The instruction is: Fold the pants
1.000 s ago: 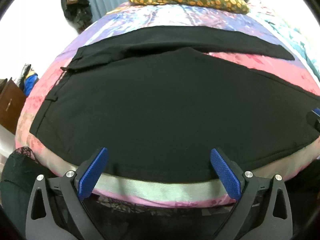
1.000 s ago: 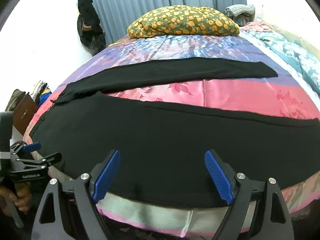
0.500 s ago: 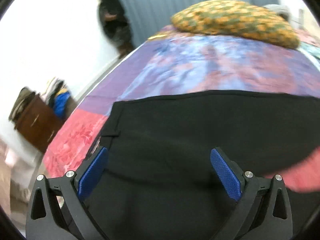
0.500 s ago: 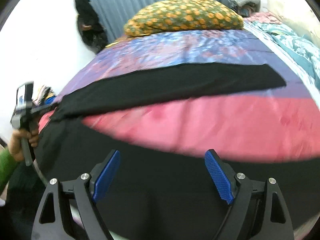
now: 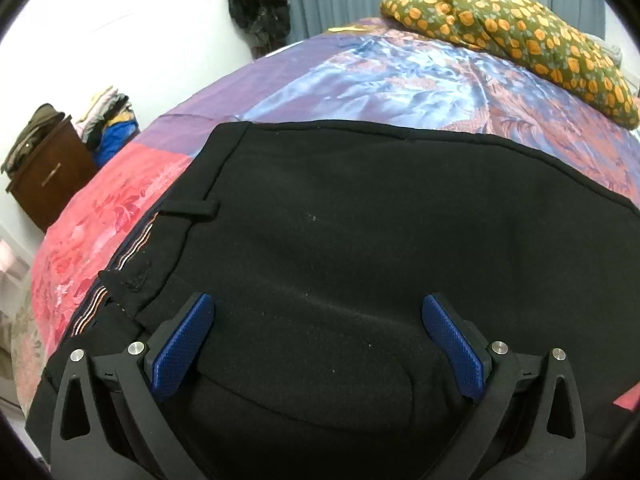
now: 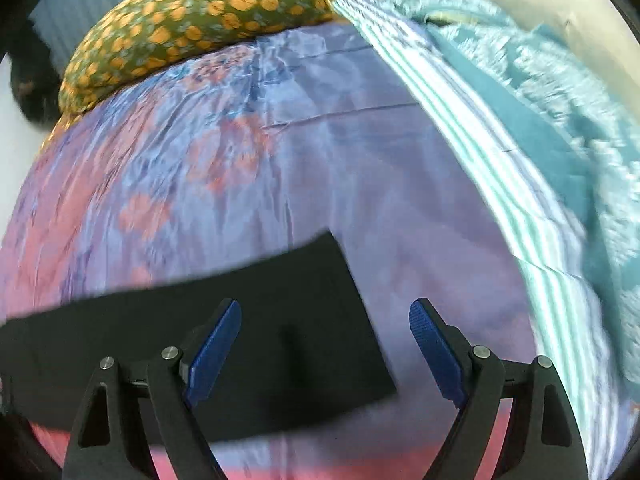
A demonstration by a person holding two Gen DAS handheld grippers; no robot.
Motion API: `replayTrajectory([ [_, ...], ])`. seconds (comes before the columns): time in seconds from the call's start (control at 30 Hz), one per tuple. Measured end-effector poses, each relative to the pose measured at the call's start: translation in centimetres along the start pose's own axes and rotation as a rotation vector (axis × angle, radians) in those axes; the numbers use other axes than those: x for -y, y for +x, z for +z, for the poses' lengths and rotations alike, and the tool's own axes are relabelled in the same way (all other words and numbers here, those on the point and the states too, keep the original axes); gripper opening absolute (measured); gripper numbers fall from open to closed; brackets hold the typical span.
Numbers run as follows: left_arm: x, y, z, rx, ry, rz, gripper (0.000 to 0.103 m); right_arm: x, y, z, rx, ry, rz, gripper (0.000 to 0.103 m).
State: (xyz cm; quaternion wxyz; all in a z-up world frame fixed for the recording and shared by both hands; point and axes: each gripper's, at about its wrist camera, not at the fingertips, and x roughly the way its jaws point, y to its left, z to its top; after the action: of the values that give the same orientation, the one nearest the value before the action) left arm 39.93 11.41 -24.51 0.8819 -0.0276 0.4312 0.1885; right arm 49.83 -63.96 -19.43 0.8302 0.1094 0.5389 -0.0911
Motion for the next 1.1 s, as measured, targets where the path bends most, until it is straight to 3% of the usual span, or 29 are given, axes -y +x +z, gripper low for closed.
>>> replayTrajectory([
  [0.13,0.3,0.1,0.3,0.01,-0.002,0.006,0.102,-0.6,3.7,1.0,-0.036,0.038,0.02,0.086],
  [0.17,0.3,0.1,0.2,0.012,-0.002,0.008,0.102,-0.8,4.6,0.9,-0.039,0.049,0.03,0.081],
  [0.2,0.3,0.2,0.2,0.013,0.0,0.012,0.102,-0.7,4.9,0.5,-0.044,0.059,0.053,0.067],
  [0.23,0.4,0.2,0.2,0.013,0.001,0.014,0.102,-0.6,4.8,0.1,-0.034,0.067,0.054,0.037],
  [0.27,0.3,0.1,0.2,0.014,0.001,0.015,0.102,-0.5,4.3,-0.3,-0.008,0.065,0.032,0.012],
  [0.47,0.6,0.2,0.4,0.006,0.011,0.033,0.102,-3.3,-5.7,-5.2,0.247,-0.16,0.003,0.009],
  [0.57,1.0,0.1,0.5,0.003,0.029,0.064,0.102,-5.3,-12.4,-10.6,0.369,-0.253,0.046,0.009],
  [0.7,1.7,-0.2,1.2,-0.025,0.065,0.121,0.102,-6.5,-19.1,-20.2,0.468,-0.245,0.103,0.009],
  [0.8,1.7,-1.8,2.2,-0.078,0.087,0.136,0.102,-6.0,-20.9,-28.1,0.464,-0.161,0.082,0.009],
  [0.9,1.1,-6.0,1.1,-0.052,0.055,0.03,0.102,-5.9,-20.7,-34.1,0.407,-0.076,0.0,0.009],
  [1.0,1.0,-10.0,-1.5,-0.035,0.078,-0.052,0.102,-6.5,-19.0,-37.4,0.34,-0.059,-0.099,0.011],
  [1.1,1.2,-13.6,-5.5,-0.031,0.131,-0.103,0.102,-7.0,-16.5,-37.2,0.231,-0.087,-0.155,0.046],
])
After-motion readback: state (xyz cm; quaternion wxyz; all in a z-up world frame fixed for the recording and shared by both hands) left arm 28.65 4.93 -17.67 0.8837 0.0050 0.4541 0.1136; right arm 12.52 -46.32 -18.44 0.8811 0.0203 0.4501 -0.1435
